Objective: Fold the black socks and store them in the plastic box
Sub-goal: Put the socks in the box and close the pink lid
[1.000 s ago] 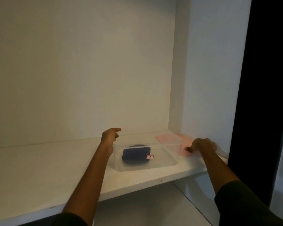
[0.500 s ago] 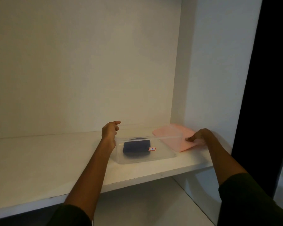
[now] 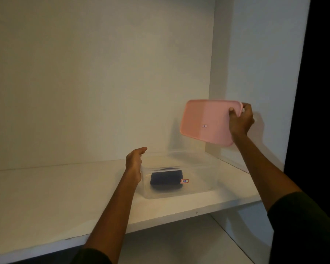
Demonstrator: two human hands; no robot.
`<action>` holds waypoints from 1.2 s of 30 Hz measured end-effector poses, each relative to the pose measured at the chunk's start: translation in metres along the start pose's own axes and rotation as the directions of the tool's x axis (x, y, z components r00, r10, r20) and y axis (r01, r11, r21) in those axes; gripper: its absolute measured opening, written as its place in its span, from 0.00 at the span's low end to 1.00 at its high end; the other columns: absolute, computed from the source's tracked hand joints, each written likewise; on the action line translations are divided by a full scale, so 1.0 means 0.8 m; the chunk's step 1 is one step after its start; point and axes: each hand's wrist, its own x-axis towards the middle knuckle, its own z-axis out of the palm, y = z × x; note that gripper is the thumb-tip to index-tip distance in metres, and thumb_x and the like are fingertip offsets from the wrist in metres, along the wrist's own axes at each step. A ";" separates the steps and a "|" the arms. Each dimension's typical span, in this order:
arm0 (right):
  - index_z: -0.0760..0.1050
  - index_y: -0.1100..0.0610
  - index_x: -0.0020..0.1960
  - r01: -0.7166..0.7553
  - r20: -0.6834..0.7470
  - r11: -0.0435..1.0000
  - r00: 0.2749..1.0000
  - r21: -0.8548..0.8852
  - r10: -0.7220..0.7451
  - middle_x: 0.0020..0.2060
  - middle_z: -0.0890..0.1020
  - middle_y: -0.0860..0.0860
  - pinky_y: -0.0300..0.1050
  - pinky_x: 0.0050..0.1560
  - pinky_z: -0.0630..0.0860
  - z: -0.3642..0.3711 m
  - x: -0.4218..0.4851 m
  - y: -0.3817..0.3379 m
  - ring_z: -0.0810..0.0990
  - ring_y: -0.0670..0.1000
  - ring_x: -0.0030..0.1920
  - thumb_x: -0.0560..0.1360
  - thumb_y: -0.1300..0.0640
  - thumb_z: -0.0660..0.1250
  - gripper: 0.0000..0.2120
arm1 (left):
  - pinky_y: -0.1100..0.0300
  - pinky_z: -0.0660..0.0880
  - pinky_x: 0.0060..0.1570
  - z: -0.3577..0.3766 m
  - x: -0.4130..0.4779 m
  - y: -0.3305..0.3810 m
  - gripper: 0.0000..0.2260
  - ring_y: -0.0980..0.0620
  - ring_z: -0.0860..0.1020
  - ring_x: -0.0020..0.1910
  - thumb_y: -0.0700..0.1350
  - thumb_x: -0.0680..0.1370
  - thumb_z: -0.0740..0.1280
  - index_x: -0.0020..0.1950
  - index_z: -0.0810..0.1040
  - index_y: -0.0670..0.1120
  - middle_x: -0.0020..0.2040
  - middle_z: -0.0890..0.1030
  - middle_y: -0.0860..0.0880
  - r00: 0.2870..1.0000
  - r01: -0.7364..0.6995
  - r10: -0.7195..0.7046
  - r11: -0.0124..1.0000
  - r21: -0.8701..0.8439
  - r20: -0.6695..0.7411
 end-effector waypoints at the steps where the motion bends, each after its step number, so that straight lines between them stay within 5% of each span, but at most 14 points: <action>1: 0.70 0.61 0.62 0.021 0.005 0.999 1.000 0.025 -0.021 0.58 0.78 0.58 0.44 0.55 0.73 0.004 0.002 -0.010 0.77 0.55 0.57 0.76 0.59 0.65 0.15 | 0.48 0.66 0.68 0.000 0.001 0.000 0.20 0.41 0.70 0.67 0.45 0.77 0.65 0.68 0.73 0.41 0.68 0.73 0.44 1.000 -0.008 0.008 1.000 -0.011 -0.014; 3: 0.70 0.61 0.62 0.029 0.023 0.996 0.999 0.084 -0.031 0.56 0.78 0.57 0.41 0.51 0.71 0.010 0.005 -0.026 0.76 0.54 0.55 0.77 0.58 0.64 0.16 | 0.48 0.69 0.67 0.000 0.003 0.001 0.19 0.41 0.73 0.64 0.46 0.77 0.65 0.66 0.74 0.41 0.66 0.76 0.44 0.998 -0.028 0.026 0.999 -0.041 -0.050; 6: 0.68 0.59 0.65 -0.183 0.171 0.974 0.972 0.132 0.160 0.55 0.75 0.53 0.43 0.52 0.72 0.029 0.008 -0.032 0.73 0.53 0.52 0.76 0.58 0.64 0.18 | 0.47 0.69 0.67 -0.004 0.004 0.002 0.18 0.42 0.74 0.62 0.48 0.78 0.63 0.66 0.73 0.42 0.65 0.76 0.44 0.998 -0.038 0.034 0.996 -0.077 -0.055; 10: 0.69 0.57 0.64 -0.444 0.590 0.894 0.706 -0.065 0.393 0.63 0.74 0.58 0.53 0.60 0.74 0.051 0.000 -0.022 0.75 0.57 0.57 0.75 0.63 0.66 0.17 | 0.47 0.64 0.70 -0.006 0.001 0.002 0.21 0.41 0.71 0.68 0.52 0.83 0.52 0.70 0.70 0.42 0.69 0.73 0.43 0.999 -0.041 0.038 0.992 -0.123 -0.025; 13: 0.71 0.57 0.61 -0.385 0.749 0.888 0.503 -0.253 0.432 0.53 0.78 0.59 0.54 0.63 0.71 0.052 -0.023 -0.020 0.76 0.58 0.51 0.78 0.65 0.61 0.13 | 0.47 0.69 0.64 -0.008 -0.004 0.003 0.23 0.40 0.73 0.65 0.56 0.82 0.48 0.69 0.71 0.44 0.67 0.75 0.43 0.997 -0.041 0.031 0.985 -0.169 -0.065; 16: 0.67 0.65 0.68 -0.299 0.785 0.885 0.417 -0.358 0.458 0.41 0.76 0.55 0.50 0.55 0.70 0.056 -0.033 -0.009 0.74 0.56 0.44 0.79 0.67 0.57 0.17 | 0.49 0.71 0.60 -0.009 -0.005 0.004 0.25 0.40 0.74 0.64 0.57 0.82 0.46 0.68 0.71 0.44 0.66 0.75 0.42 0.997 -0.035 0.022 0.984 -0.174 -0.076; 19: 0.64 0.65 0.71 -0.217 0.778 0.857 0.360 -0.467 0.515 0.60 0.76 0.61 0.48 0.56 0.67 0.064 -0.038 0.002 0.73 0.53 0.41 0.80 0.66 0.55 0.19 | 0.51 0.72 0.58 -0.013 0.002 0.000 0.25 0.40 0.75 0.63 0.57 0.82 0.47 0.68 0.71 0.44 0.66 0.76 0.42 0.997 -0.027 0.015 0.986 -0.162 -0.071; 21: 0.64 0.63 0.71 -0.176 0.753 0.831 0.356 -0.528 0.553 0.69 0.70 0.61 0.48 0.61 0.66 0.067 -0.040 0.005 0.73 0.55 0.47 0.81 0.64 0.55 0.19 | 0.51 0.73 0.58 -0.014 0.006 -0.002 0.25 0.40 0.76 0.62 0.57 0.82 0.47 0.68 0.72 0.45 0.65 0.77 0.42 0.997 -0.018 0.007 0.988 -0.156 -0.071; 25: 0.66 0.60 0.72 -0.025 0.707 0.797 0.446 -0.604 0.549 0.71 0.67 0.59 0.49 0.70 0.61 0.075 -0.039 0.013 0.67 0.59 0.69 0.80 0.61 0.59 0.20 | 0.53 0.73 0.55 -0.012 0.006 -0.002 0.21 0.42 0.77 0.58 0.53 0.83 0.50 0.68 0.71 0.44 0.64 0.77 0.42 0.996 -0.024 0.012 0.990 -0.142 -0.085; 28: 0.72 0.64 0.67 -0.015 0.665 0.791 0.532 -0.612 0.524 0.68 0.71 0.60 0.49 0.68 0.64 0.075 -0.040 0.020 0.68 0.60 0.69 0.76 0.62 0.66 0.19 | 0.53 0.74 0.52 -0.013 0.008 -0.002 0.15 0.44 0.77 0.52 0.47 0.81 0.58 0.64 0.74 0.42 0.60 0.78 0.41 0.995 -0.028 0.019 0.995 -0.096 -0.095; 31: 0.73 0.65 0.65 0.048 0.661 0.774 0.554 -0.631 0.505 0.67 0.73 0.60 0.49 0.68 0.66 0.078 -0.043 0.025 0.71 0.60 0.67 0.74 0.60 0.68 0.21 | 0.50 0.76 0.57 -0.013 0.014 -0.005 0.10 0.41 0.78 0.56 0.44 0.78 0.63 0.57 0.76 0.41 0.59 0.79 0.39 0.992 -0.042 0.038 0.999 -0.033 -0.121; 36: 0.72 0.63 0.67 0.178 0.669 0.720 0.564 -0.671 0.484 0.66 0.74 0.59 0.51 0.66 0.69 0.078 -0.042 0.029 0.72 0.60 0.66 0.73 0.54 0.70 0.25 | 0.48 0.76 0.59 -0.011 0.013 -0.006 0.14 0.41 0.77 0.57 0.44 0.77 0.65 0.61 0.75 0.41 0.59 0.79 0.40 0.990 -0.056 0.052 0.998 -0.032 -0.133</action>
